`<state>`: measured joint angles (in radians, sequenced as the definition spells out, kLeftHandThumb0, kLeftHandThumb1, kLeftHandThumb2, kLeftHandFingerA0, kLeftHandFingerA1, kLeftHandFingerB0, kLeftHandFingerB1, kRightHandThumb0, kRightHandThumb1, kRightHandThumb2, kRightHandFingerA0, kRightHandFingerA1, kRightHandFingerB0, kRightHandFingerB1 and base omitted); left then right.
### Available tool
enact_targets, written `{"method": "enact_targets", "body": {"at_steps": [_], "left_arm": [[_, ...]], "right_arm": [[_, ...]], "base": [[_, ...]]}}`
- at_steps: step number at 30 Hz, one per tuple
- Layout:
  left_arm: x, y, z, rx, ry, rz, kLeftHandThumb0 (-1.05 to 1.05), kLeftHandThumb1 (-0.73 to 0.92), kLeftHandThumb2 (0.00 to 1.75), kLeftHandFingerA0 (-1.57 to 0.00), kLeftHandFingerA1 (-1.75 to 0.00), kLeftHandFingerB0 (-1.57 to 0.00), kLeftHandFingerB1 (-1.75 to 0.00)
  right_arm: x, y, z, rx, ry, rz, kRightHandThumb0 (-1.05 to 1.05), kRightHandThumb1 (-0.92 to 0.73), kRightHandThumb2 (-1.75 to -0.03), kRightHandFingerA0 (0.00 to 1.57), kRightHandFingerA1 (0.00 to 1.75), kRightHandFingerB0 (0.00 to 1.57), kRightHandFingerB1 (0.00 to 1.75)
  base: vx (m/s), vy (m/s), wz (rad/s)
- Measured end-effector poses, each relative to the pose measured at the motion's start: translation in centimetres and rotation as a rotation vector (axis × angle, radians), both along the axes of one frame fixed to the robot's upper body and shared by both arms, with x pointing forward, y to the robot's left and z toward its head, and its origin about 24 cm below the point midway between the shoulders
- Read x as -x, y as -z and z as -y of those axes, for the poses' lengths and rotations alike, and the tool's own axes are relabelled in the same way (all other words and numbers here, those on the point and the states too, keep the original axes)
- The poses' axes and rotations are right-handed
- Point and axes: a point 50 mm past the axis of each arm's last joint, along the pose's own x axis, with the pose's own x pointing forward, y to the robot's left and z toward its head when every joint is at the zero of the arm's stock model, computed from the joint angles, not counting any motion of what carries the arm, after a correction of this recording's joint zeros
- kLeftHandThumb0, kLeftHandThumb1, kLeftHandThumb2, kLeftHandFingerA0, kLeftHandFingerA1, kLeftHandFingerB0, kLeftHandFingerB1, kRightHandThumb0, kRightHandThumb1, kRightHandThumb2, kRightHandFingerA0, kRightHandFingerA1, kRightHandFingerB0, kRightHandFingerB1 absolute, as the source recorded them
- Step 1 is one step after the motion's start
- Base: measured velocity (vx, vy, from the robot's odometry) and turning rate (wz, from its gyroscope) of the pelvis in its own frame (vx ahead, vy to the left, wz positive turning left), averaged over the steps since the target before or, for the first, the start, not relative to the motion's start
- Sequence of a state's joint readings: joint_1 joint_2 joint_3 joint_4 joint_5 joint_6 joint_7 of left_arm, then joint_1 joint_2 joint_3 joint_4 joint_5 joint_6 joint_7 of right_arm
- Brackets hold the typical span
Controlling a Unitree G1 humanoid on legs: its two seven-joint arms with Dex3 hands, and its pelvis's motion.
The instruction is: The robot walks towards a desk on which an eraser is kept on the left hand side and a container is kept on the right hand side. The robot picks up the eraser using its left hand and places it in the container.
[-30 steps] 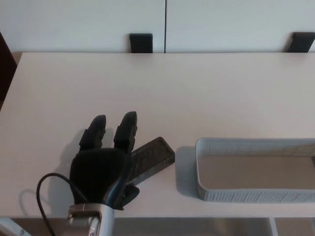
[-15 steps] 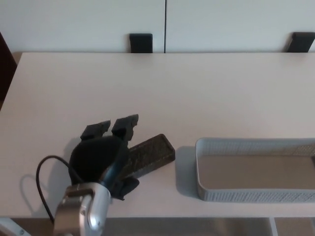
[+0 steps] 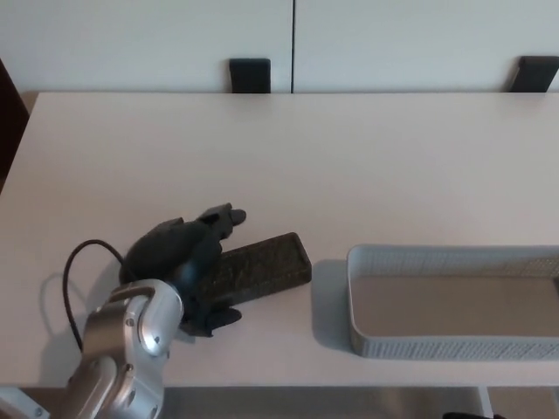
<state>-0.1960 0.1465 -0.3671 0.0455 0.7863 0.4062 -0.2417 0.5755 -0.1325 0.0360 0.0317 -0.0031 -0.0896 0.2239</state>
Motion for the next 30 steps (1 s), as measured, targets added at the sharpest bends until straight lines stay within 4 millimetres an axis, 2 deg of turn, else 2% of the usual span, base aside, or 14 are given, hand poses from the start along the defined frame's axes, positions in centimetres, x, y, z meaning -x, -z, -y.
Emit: {"method": "enact_targets", "body": {"at_steps": [3, 4, 9, 10, 11, 12, 13, 15, 16, 18, 19, 21, 28, 30], "left_arm": [[-0.1, 0.1, 0.5, -0.017, 0.032, -0.015, -0.51, 0.49, 0.55, -0.24, -0.31, -0.19, -0.28], [-0.1, 0.1, 0.7, -0.020, 0.041, -0.018, -0.28, 0.30, 0.87, -0.06, -0.49, -0.06, -0.48], [-0.3, 0.2, 1.3, -0.039, 0.068, -0.033, -0.27, 0.32, 0.89, -0.10, -0.50, -0.09, -0.49], [-0.3, 0.3, 1.5, -0.046, 0.076, -0.034, -0.51, 0.48, 0.71, -0.33, -0.43, -0.22, -0.38], [-0.3, 0.3, 1.6, -0.057, 0.084, -0.033, -0.35, 0.62, 0.59, -0.60, -0.48, -0.37, -0.33], [-0.3, 0.3, 1.7, -0.078, 0.098, -0.030, -0.28, 0.73, 0.62, -0.83, -0.81, -0.51, -0.37], [-0.3, 0.3, 1.8, -0.103, 0.113, -0.025, -0.27, 0.79, 0.64, -0.94, -0.76, -0.58, -0.39], [-0.5, 0.1, 1.9, -0.151, 0.138, -0.010, -0.26, 0.82, 0.64, -0.92, -0.83, -0.65, -0.42], [-0.6, 0.0, 2.1, -0.174, 0.152, -0.001, -0.25, 0.81, 0.64, -0.77, -0.91, -0.62, -0.42], [-0.5, 0.0, 2.2, -0.184, 0.158, 0.012, -0.20, 0.87, 0.67, -0.60, -1.35, -0.70, -0.53], [-0.4, 0.0, 2.2, -0.181, 0.155, 0.019, -0.21, 0.90, 0.68, -0.61, -1.29, -0.67, -0.53], [-0.3, 0.1, 2.3, -0.170, 0.146, 0.044, -0.22, 0.91, 0.68, -0.61, -1.47, -0.68, -0.60], [0.1, -0.1, 1.7, -0.122, 0.113, 0.140, -0.27, 0.82, 0.66, -0.63, -1.40, -0.67, -0.56], [0.2, -0.1, 1.6, -0.083, 0.084, 0.151, -0.19, 0.86, 0.54, -0.49, -1.57, -0.55, -0.88]], "right_arm": [[0.0, 0.0, 0.0, 0.004, -0.011, -0.003, -0.40, -0.45, -0.70, 0.59, 0.53, 0.42, 0.49], [0.0, 0.0, 0.0, 0.006, -0.015, -0.004, -0.41, -0.45, -0.71, 0.60, 0.53, 0.42, 0.49], [-0.1, -0.1, 0.1, 0.022, -0.036, -0.004, -0.43, -0.44, -0.71, 0.61, 0.54, 0.44, 0.49], [-0.1, -0.1, 0.1, 0.024, -0.040, -0.004, -0.43, -0.44, -0.72, 0.60, 0.54, 0.43, 0.49], [-0.2, -0.1, 0.1, 0.025, -0.042, -0.004, -0.43, -0.45, -0.72, 0.60, 0.54, 0.43, 0.49], [-0.2, -0.1, 0.0, 0.027, -0.045, -0.004, -0.36, -0.54, -0.55, 0.66, 0.45, 0.48, 0.41], [-0.2, -0.1, 0.0, 0.029, -0.048, -0.004, -0.43, -0.44, -0.72, 0.61, 0.55, 0.45, 0.50], [-0.4, -0.1, 0.0, 0.030, -0.052, 0.000, -0.43, -0.44, -0.72, 0.61, 0.55, 0.45, 0.50], [-0.5, -0.1, 0.0, 0.031, -0.055, 0.003, -0.43, -0.44, -0.72, 0.61, 0.55, 0.46, 0.50], [-0.7, -0.2, -0.1, 0.035, -0.060, 0.009, -0.36, -0.54, -0.55, 0.66, 0.44, 0.50, 0.41], [-0.7, -0.2, -0.1, 0.037, -0.062, 0.011, -0.36, -0.54, -0.56, 0.66, 0.44, 0.49, 0.41], [-0.8, -0.3, 0.0, 0.041, -0.066, 0.012, -0.36, -0.52, -0.55, 0.66, 0.44, 0.51, 0.41], [-1.0, -0.4, 0.0, 0.049, -0.077, 0.018, -0.38, -0.53, -0.56, 0.65, 0.42, 0.50, 0.40], [-1.0, -0.4, 0.0, 0.057, -0.085, 0.017, -0.35, -0.52, -0.55, 0.66, 0.42, 0.51, 0.40]], "base": [[0.00, 0.000, 0.00], [0.00, 0.000, 0.00], [0.00, 0.000, 0.00], [0.00, 0.000, 0.00], [0.00, 0.000, 0.00], [0.00, 0.000, 0.00], [0.00, 0.000, 0.00], [0.00, 0.000, 0.00], [0.00, 0.000, 0.00], [0.00, 0.000, 0.00], [0.00, 0.000, 0.00], [0.00, 0.000, 0.00], [0.00, 0.000, 0.00], [0.00, 0.000, 0.00]]}}
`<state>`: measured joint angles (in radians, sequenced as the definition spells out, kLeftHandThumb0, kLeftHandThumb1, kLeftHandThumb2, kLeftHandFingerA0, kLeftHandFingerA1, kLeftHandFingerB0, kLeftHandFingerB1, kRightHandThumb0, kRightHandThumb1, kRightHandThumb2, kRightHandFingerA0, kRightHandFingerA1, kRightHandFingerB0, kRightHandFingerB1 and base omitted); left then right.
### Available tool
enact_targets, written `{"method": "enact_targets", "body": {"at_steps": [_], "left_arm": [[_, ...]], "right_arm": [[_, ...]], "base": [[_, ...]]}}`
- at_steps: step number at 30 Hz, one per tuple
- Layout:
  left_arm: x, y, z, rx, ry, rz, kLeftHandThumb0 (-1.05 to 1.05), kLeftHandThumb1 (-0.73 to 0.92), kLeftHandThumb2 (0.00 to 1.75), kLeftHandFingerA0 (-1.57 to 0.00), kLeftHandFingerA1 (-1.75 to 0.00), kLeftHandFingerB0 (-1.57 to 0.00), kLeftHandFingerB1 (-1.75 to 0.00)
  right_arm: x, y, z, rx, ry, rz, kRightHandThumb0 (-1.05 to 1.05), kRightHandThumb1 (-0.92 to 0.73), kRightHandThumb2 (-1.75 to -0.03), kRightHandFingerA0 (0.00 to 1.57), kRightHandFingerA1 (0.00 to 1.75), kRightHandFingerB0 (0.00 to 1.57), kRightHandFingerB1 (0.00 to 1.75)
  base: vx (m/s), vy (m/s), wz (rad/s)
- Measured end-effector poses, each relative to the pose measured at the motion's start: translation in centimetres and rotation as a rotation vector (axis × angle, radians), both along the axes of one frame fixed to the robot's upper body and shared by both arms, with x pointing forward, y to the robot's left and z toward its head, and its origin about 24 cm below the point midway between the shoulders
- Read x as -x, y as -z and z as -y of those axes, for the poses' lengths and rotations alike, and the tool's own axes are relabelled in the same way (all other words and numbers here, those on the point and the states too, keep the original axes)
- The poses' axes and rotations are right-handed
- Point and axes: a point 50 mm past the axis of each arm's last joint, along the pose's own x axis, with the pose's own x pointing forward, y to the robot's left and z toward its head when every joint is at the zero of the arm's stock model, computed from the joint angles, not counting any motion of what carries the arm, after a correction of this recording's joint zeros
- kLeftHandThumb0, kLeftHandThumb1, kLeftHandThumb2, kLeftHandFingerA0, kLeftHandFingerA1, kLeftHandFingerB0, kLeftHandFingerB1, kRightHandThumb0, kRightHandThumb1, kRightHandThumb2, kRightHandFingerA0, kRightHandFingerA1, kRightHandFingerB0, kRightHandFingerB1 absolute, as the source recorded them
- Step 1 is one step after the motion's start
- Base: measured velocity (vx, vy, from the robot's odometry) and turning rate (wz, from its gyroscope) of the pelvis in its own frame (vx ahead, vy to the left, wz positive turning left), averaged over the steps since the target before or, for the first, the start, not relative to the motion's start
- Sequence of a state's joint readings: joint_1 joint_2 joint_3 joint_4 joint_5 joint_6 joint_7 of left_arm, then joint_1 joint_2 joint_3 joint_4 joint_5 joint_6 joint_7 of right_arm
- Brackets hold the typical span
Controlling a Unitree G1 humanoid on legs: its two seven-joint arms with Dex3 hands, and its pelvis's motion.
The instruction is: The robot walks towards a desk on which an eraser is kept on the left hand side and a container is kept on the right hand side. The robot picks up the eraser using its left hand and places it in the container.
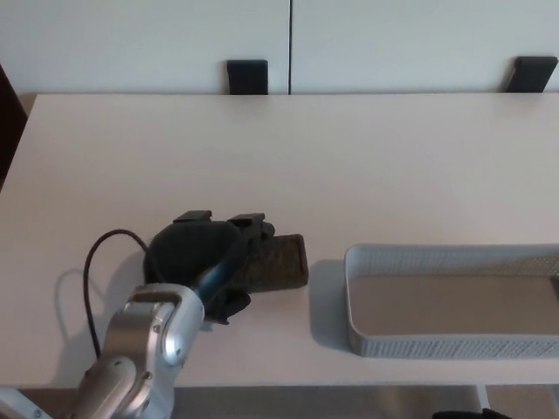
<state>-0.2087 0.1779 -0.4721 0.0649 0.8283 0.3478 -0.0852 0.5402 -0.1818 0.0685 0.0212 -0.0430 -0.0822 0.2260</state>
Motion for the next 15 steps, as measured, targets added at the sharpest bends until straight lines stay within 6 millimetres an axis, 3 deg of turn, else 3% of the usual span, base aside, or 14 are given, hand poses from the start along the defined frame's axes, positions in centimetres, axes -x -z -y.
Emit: {"method": "enact_targets", "body": {"at_steps": [1, 2, 5, 6, 7, 9, 10, 11, 13, 14, 15], "left_arm": [[0.1, 0.0, -0.1, 0.031, -0.019, 0.003, -0.20, 0.88, 0.53, -0.48, -1.60, -0.46, -1.03], [0.1, 0.0, -0.2, 0.069, -0.042, 0.002, -0.20, 0.84, 0.57, -0.51, -1.57, -0.47, -1.09], [0.0, -0.4, -0.4, 0.176, -0.100, 0.008, -0.23, 0.84, 0.58, -0.51, -1.57, -0.48, -1.13], [-0.2, -0.7, -0.5, 0.209, -0.118, 0.016, -0.23, 0.83, 0.61, -0.56, -1.54, -0.56, -1.04], [-0.2, -0.9, -0.6, 0.231, -0.128, 0.023, -0.36, 0.72, 0.75, -0.67, -1.32, -0.66, -0.75], [-0.5, -1.9, -0.9, 0.310, -0.161, 0.052, -0.24, 0.80, 0.66, -0.70, -1.41, -0.71, -0.80], [-0.6, -2.2, -1.0, 0.334, -0.169, 0.061, -0.23, 0.84, 0.65, -0.68, -1.53, -0.58, -1.17], [-0.8, -2.8, -1.1, 0.372, -0.176, 0.080, -0.24, 0.85, 0.61, -0.63, -1.69, -0.52, -1.27], [-1.0, -4.3, -0.8, 0.429, -0.162, 0.124, -0.23, 0.85, 0.59, -0.59, -1.72, -0.50, -1.26], [-1.1, -5.4, -0.4, 0.455, -0.141, 0.157, -0.22, 0.85, 0.58, -0.60, -1.68, -0.57, -1.08], [-1.2, -6.2, -0.1, 0.470, -0.117, 0.178, -0.21, 0.83, 0.59, -0.60, -1.65, -0.61, -1.03]], "right_arm": [[0.0, 0.0, 0.0, 0.005, -0.004, 0.000, -0.36, -0.52, -0.55, 0.65, 0.42, 0.51, 0.40], [0.0, 0.0, 0.0, 0.005, -0.005, -0.001, -0.36, -0.53, -0.55, 0.66, 0.43, 0.51, 0.40], [0.0, 0.0, 0.0, 0.006, -0.006, -0.002, -0.37, -0.52, -0.55, 0.66, 0.43, 0.51, 0.41], [0.0, 0.0, 0.0, 0.006, -0.006, -0.002, -0.37, -0.52, -0.55, 0.66, 0.43, 0.51, 0.40], [0.0, 0.0, 0.0, 0.006, -0.006, -0.002, -0.37, -0.52, -0.55, 0.65, 0.43, 0.50, 0.41], [-0.1, 0.0, 0.0, 0.007, -0.007, -0.001, -0.38, -0.52, -0.55, 0.66, 0.43, 0.51, 0.40], [-0.1, 0.0, -0.1, 0.007, -0.008, -0.001, -0.37, -0.52, -0.55, 0.66, 0.43, 0.51, 0.41], [-0.1, 0.0, -0.1, 0.008, -0.010, 0.000, -0.37, -0.52, -0.55, 0.66, 0.43, 0.51, 0.41], [-0.2, -0.1, 0.0, 0.013, -0.013, 0.002, -0.36, -0.52, -0.55, 0.66, 0.43, 0.51, 0.41], [-0.3, -0.1, 0.0, 0.016, -0.016, 0.003, -0.37, -0.52, -0.55, 0.66, 0.43, 0.51, 0.41], [-0.3, -0.1, 0.0, 0.018, -0.018, 0.003, -0.37, -0.52, -0.55, 0.66, 0.43, 0.51, 0.41]], "base": [[0.00, 0.000, 0.00], [0.00, 0.000, 0.00], [0.00, 0.000, 0.00], [0.00, 0.000, 0.00], [0.00, 0.000, 0.00], [0.00, 0.000, 0.00], [0.00, 0.000, 0.00], [0.00, 0.000, 0.00], [0.00, 0.000, 0.00], [0.00, 0.000, 0.00], [0.00, 0.000, 0.00]]}}
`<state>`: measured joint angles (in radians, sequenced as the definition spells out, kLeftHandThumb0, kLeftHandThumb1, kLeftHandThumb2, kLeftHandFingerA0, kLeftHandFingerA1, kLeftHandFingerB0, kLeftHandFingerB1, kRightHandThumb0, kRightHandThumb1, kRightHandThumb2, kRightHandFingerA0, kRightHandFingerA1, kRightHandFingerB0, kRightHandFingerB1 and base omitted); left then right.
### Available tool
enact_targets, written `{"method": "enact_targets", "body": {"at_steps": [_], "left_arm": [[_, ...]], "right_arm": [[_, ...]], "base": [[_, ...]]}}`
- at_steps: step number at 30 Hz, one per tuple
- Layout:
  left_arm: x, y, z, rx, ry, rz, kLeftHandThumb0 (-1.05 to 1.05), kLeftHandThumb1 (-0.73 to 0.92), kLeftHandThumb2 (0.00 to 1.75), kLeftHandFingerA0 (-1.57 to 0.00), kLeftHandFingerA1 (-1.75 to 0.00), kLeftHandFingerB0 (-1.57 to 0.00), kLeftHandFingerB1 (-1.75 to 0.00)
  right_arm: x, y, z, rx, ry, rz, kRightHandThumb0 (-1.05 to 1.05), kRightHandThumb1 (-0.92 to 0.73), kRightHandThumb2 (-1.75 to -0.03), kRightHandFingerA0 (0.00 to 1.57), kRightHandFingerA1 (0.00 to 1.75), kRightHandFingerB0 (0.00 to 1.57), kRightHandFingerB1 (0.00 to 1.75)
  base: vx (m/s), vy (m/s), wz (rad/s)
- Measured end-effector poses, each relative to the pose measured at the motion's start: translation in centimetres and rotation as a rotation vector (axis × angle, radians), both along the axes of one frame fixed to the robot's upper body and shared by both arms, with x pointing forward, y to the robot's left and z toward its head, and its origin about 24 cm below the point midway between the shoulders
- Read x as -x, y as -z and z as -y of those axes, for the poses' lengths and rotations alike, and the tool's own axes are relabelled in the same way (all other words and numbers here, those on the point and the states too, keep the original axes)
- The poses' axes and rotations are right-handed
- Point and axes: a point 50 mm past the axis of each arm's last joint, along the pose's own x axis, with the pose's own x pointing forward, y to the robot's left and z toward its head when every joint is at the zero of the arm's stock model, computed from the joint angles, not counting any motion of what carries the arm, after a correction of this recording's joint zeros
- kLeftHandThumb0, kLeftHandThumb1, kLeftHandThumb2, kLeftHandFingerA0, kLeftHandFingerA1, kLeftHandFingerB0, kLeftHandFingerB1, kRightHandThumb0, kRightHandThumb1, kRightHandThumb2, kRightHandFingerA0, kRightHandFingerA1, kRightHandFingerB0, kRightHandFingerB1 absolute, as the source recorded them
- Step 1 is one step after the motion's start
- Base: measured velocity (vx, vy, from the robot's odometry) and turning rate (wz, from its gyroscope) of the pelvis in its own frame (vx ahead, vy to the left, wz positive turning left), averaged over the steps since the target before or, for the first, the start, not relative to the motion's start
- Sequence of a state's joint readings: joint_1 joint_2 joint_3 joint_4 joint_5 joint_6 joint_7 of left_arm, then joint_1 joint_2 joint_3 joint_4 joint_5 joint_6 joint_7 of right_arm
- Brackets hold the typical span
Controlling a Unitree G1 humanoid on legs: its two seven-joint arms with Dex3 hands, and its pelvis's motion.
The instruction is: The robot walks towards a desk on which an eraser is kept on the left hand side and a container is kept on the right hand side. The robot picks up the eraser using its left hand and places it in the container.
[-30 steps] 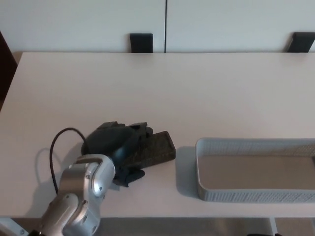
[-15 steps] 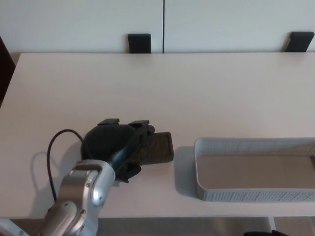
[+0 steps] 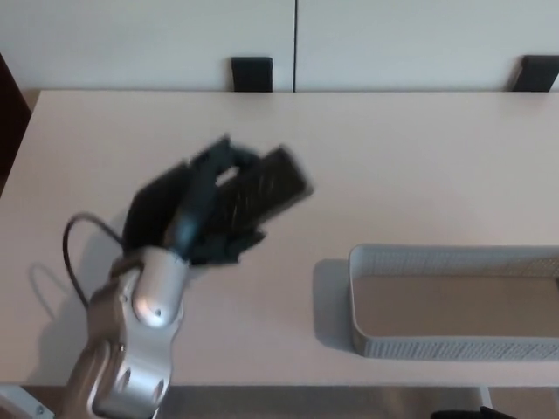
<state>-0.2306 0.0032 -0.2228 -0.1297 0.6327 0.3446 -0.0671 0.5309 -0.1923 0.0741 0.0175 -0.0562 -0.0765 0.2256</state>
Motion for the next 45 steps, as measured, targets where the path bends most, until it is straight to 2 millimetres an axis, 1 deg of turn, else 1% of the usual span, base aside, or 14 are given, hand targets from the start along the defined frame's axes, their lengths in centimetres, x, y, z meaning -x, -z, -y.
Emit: {"method": "enact_targets", "body": {"at_steps": [5, 9, 14, 16, 17, 21, 27, 28, 30, 32, 33, 34, 42, 45], "left_arm": [[0.5, -2.2, 2.6, 0.029, 0.133, 0.048, -0.24, 0.81, 0.63, -0.64, -1.53, -0.62, -1.04], [0.7, -2.8, 5.1, 0.044, 0.230, 0.017, -0.28, 0.76, 0.65, -0.79, -1.40, -0.73, -0.61], [1.0, -2.7, 8.4, 0.039, 0.332, -0.033, -0.29, 0.74, 0.65, -0.78, -1.45, -0.77, -0.98], [1.3, -2.3, 9.6, 0.034, 0.362, -0.067, -0.32, 0.74, 0.65, -0.79, -1.42, -0.80, -0.82], [1.4, -2.1, 10.1, 0.029, 0.373, -0.082, -0.31, 0.75, 0.62, -0.85, -1.14, -0.71, -0.59], [1.8, -1.6, 11.8, 0.010, 0.404, -0.129, -0.25, 0.77, 0.63, -0.75, -1.61, -0.73, -1.03], [2.2, -0.6, 13.6, -0.005, 0.421, -0.194, -0.28, 0.75, 0.62, -0.73, -1.64, -0.65, -1.23], [2.3, -0.5, 13.8, -0.005, 0.422, -0.201, -0.28, 0.74, 0.63, -0.75, -1.57, -0.71, -1.14], [2.4, -0.2, 14.2, -0.006, 0.425, -0.214, -0.32, 0.73, 0.61, -1.13, -0.88, -0.77, -0.58], [2.5, 0.0, 14.4, -0.014, 0.429, -0.225, -0.45, 0.70, 0.61, -1.01, -0.75, -0.59, -0.43], [2.5, 0.0, 14.4, -0.019, 0.432, -0.232, -0.60, 0.67, 0.60, -0.64, -0.51, -0.37, -0.33], [2.5, 0.1, 14.5, -0.030, 0.443, -0.238, -0.97, 0.62, 0.94, -0.03, -0.03, -0.11, -0.09], [3.6, 0.6, 15.0, -0.211, 0.569, -0.274, -1.02, 0.64, 1.02, 0.00, 0.00, 0.00, 0.00], [4.0, 0.2, 14.5, -0.254, 0.595, -0.258, -1.03, 0.67, 1.07, 0.00, 0.00, 0.00, -0.03]], "right_arm": [[0.4, 0.2, 0.0, 0.009, -0.007, -0.016, -0.46, -0.44, -0.73, 0.61, 0.54, 0.46, 0.51], [0.5, 0.3, 0.0, 0.018, -0.018, -0.022, -0.41, -0.52, -0.56, 0.68, 0.43, 0.51, 0.40], [0.5, 0.3, 0.0, 0.022, -0.024, -0.024, -0.46, -0.44, -0.73, 0.62, 0.54, 0.48, 0.51], [0.5, 0.3, -0.1, 0.023, -0.027, -0.026, -0.46, -0.44, -0.74, 0.62, 0.54, 0.48, 0.51], [0.6, 0.3, -0.1, 0.023, -0.028, -0.027, -0.40, -0.53, -0.56, 0.68, 0.43, 0.51, 0.40], [0.6, 0.3, 0.0, 0.034, -0.042, -0.030, -0.48, -0.44, -0.75, 0.62, 0.54, 0.47, 0.51], [0.2, -0.1, 0.0, 0.064, -0.070, -0.012, -0.42, -0.53, -0.56, 0.71, 0.43, 0.53, 0.40], [0.2, -0.1, 0.0, 0.067, -0.072, -0.011, -0.41, -0.53, -0.56, 0.70, 0.42, 0.53, 0.40], [0.1, -0.4, -0.1, 0.070, -0.077, -0.001, -0.42, -0.54, -0.57, 0.69, 0.42, 0.52, 0.39], [0.1, -0.5, -0.1, 0.074, -0.082, 0.006, -0.42, -0.54, -0.57, 0.69, 0.42, 0.52, 0.39], [0.0, -0.6, -0.1, 0.077, -0.083, 0.006, -0.42, -0.53, -0.56, 0.69, 0.42, 0.52, 0.40], [0.0, -0.6, -0.2, 0.078, -0.084, 0.005, -0.48, -0.45, -0.74, 0.63, 0.53, 0.47, 0.50], [-0.1, -0.7, -0.2, 0.083, -0.090, 0.008, -0.42, -0.53, -0.56, 0.69, 0.42, 0.53, 0.40], [-0.1, -0.7, -0.3, 0.088, -0.096, 0.006, -0.49, -0.44, -0.75, 0.62, 0.54, 0.48, 0.51]], "base": [[0.00, 0.000, 0.00], [0.00, 0.000, 0.00], [0.00, 0.000, 0.00], [0.00, 0.000, 0.00], [0.00, 0.000, 0.00], [0.00, 0.000, 0.00], [0.00, 0.000, 0.00], [0.00, 0.000, 0.00], [0.00, 0.000, 0.00], [0.00, 0.000, 0.00], [0.00, 0.000, 0.00], [0.00, 0.000, 0.00], [0.00, 0.000, 0.00], [0.00, 0.000, 0.00]]}}
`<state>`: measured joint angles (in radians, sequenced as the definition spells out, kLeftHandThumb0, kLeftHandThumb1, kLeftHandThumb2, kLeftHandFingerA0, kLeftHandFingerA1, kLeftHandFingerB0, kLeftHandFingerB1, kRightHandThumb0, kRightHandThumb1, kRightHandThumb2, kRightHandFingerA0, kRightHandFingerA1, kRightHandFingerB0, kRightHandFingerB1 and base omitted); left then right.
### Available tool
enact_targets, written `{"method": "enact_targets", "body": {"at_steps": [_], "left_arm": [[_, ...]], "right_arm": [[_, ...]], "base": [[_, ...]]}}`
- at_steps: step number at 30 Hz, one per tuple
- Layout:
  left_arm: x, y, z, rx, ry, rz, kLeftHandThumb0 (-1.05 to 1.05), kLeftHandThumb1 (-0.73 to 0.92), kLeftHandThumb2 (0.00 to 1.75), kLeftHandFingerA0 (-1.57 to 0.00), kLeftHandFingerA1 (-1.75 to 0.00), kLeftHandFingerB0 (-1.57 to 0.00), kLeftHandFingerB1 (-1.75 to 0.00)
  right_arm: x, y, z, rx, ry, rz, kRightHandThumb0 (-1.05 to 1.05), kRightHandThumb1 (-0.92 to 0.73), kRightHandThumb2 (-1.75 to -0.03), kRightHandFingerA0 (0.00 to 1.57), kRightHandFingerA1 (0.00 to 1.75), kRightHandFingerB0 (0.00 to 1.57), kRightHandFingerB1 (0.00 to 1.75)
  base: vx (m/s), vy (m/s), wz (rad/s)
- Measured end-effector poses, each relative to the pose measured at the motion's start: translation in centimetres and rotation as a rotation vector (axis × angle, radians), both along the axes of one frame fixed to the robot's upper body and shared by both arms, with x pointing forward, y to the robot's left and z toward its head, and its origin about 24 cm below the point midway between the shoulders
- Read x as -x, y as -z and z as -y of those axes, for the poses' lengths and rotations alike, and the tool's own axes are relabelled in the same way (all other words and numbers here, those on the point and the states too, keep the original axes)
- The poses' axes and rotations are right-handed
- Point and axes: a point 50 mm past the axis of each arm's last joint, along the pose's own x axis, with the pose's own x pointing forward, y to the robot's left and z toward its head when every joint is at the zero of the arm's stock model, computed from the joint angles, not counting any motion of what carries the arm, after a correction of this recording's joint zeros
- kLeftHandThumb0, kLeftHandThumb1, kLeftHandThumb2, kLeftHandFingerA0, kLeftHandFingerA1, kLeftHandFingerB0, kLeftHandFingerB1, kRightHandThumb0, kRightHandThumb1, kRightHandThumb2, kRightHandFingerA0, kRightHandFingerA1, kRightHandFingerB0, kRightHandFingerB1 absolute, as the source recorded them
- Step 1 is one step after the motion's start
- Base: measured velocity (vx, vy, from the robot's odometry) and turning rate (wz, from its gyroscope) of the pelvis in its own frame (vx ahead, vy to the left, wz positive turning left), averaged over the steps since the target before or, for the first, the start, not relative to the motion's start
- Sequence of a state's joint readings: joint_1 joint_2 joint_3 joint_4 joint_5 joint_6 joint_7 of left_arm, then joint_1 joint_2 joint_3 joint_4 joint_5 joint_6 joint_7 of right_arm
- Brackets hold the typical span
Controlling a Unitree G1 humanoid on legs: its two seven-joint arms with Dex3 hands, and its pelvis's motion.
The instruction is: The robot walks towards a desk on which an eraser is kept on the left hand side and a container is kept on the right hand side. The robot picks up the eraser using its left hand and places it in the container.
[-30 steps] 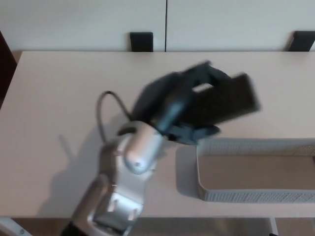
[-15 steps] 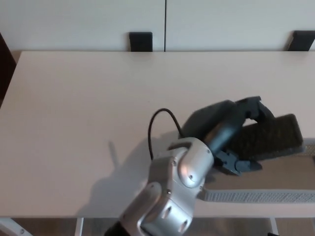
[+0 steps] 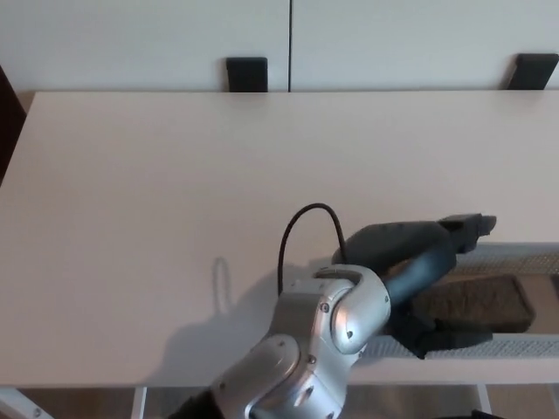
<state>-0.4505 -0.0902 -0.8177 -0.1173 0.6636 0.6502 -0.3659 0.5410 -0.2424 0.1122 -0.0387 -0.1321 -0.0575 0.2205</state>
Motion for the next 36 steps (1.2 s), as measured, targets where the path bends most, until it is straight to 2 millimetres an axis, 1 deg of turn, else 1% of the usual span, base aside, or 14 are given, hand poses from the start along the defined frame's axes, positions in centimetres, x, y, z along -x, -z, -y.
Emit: {"method": "enact_targets", "body": {"at_steps": [4, 5, 9, 10, 16, 17, 19, 20, 22, 23, 29, 31, 32, 36], "left_arm": [[0.7, -1.6, -1.0, 0.027, 0.026, 0.069, -0.97, 0.64, 1.05, 0.00, -0.03, 0.00, -0.08], [0.9, -2.0, -1.2, 0.038, 0.030, 0.084, -0.95, 0.61, 0.84, 0.00, 0.00, 0.00, -0.12], [2.0, -3.6, -2.2, 0.099, 0.049, 0.129, -0.91, 0.62, 1.00, -0.06, -0.13, -0.07, -0.23], [2.2, -3.8, -2.4, 0.112, 0.052, 0.133, -0.89, 0.61, 0.98, -0.07, -0.22, -0.10, -0.33], [2.5, -5.2, -5.2, 0.219, 0.015, 0.102, -0.90, 0.70, 1.06, -0.05, -0.38, -0.12, -0.40], [2.4, -5.1, -5.7, 0.225, 0.005, 0.089, -0.90, 0.92, 0.71, -0.12, -0.26, -0.19, -0.28], [2.3, -4.7, -6.8, 0.235, -0.023, 0.047, -0.94, 0.92, 0.78, -0.20, -0.30, -0.28, -0.33], [2.2, -4.3, -7.5, 0.237, -0.039, 0.019, -0.87, 0.78, 1.19, -0.15, -0.42, -0.22, -0.43], [2.2, -3.5, -8.5, 0.243, -0.067, -0.035, -0.87, 0.78, 1.19, -0.15, -0.42, -0.22, -0.43], [2.3, -3.1, -9.1, 0.246, -0.082, -0.065, -1.04, 0.92, 0.85, -0.21, -0.32, -0.24, -0.31], [2.8, -0.5, -12.9, 0.266, -0.185, -0.243, -1.05, 0.92, 0.84, -0.24, -0.34, -0.32, -0.34], [3.1, 0.2, -14.0, 0.274, -0.216, -0.295, -0.86, 0.83, 1.26, -0.20, -0.47, -0.30, -0.47], [3.3, 0.6, -14.5, 0.280, -0.231, -0.324, -0.92, 0.92, 0.93, -0.30, -0.43, -0.31, -0.37], [4.5, 2.6, -17.5, 0.298, -0.321, -0.456, -0.92, 0.92, 0.85, -0.29, -0.41, -0.35, -0.37]], "right_arm": [[-0.1, 0.0, -0.1, 0.001, -0.004, 0.003, -0.42, -0.54, -0.56, 0.69, 0.43, 0.52, 0.40], [-0.1, 0.0, -0.1, 0.001, -0.006, 0.004, -0.43, -0.54, -0.57, 0.68, 0.42, 0.52, 0.40], [-0.3, -0.1, -0.2, 0.001, -0.011, 0.008, -0.47, -0.58, -0.58, 0.58, 0.43, 0.50, 0.39], [-0.3, -0.1, -0.2, 0.001, -0.012, 0.008, -0.51, -0.46, -0.78, 0.55, 0.54, 0.45, 0.51], [-0.2, 0.0, -0.2, 0.004, -0.014, 0.005, -0.45, -0.54, -0.56, 0.66, 0.43, 0.50, 0.41], [-0.2, 0.0, -0.2, 0.004, -0.015, 0.004, -0.53, -0.44, -0.78, 0.58, 0.56, 0.44, 0.52], [-0.2, 0.0, -0.2, 0.005, -0.015, 0.003, -0.49, -0.53, -0.56, 0.67, 0.43, 0.54, 0.41], [-0.2, 0.0, -0.2, 0.005, -0.015, 0.003, -0.46, -0.53, -0.56, 0.67, 0.44, 0.54, 0.42], [-0.2, 0.0, -0.2, 0.007, -0.016, 0.002, -0.46, -0.53, -0.56, 0.67, 0.44, 0.54, 0.42], [-0.2, 0.1, -0.2, 0.007, -0.016, 0.001, -0.44, -0.53, -0.56, 0.67, 0.44, 0.55, 0.42], [-0.1, 0.3, -0.1, 0.012, -0.015, -0.008, -0.41, -0.53, -0.56, 0.65, 0.44, 0.54, 0.42], [0.0, 0.3, -0.1, 0.013, -0.014, -0.011, -0.40, -0.52, -0.56, 0.65, 0.44, 0.54, 0.41], [0.0, 0.3, -0.1, 0.013, -0.014, -0.013, -0.40, -0.52, -0.56, 0.65, 0.43, 0.54, 0.41], [0.1, 0.5, -0.1, 0.016, -0.013, -0.021, -0.41, -0.53, -0.56, 0.65, 0.43, 0.54, 0.41]], "base": [[0.00, 0.000, 0.00], [0.00, 0.000, 0.00], [0.00, 0.000, 0.00], [0.00, 0.000, 0.00], [0.00, 0.000, 0.00], [0.00, 0.000, 0.00], [0.00, 0.000, 0.00], [0.00, 0.000, 0.00], [0.00, 0.000, 0.00], [0.00, 0.000, 0.00], [0.00, 0.000, 0.00], [0.00, 0.000, 0.00], [0.00, 0.000, 0.00], [0.00, 0.000, 0.00]]}}
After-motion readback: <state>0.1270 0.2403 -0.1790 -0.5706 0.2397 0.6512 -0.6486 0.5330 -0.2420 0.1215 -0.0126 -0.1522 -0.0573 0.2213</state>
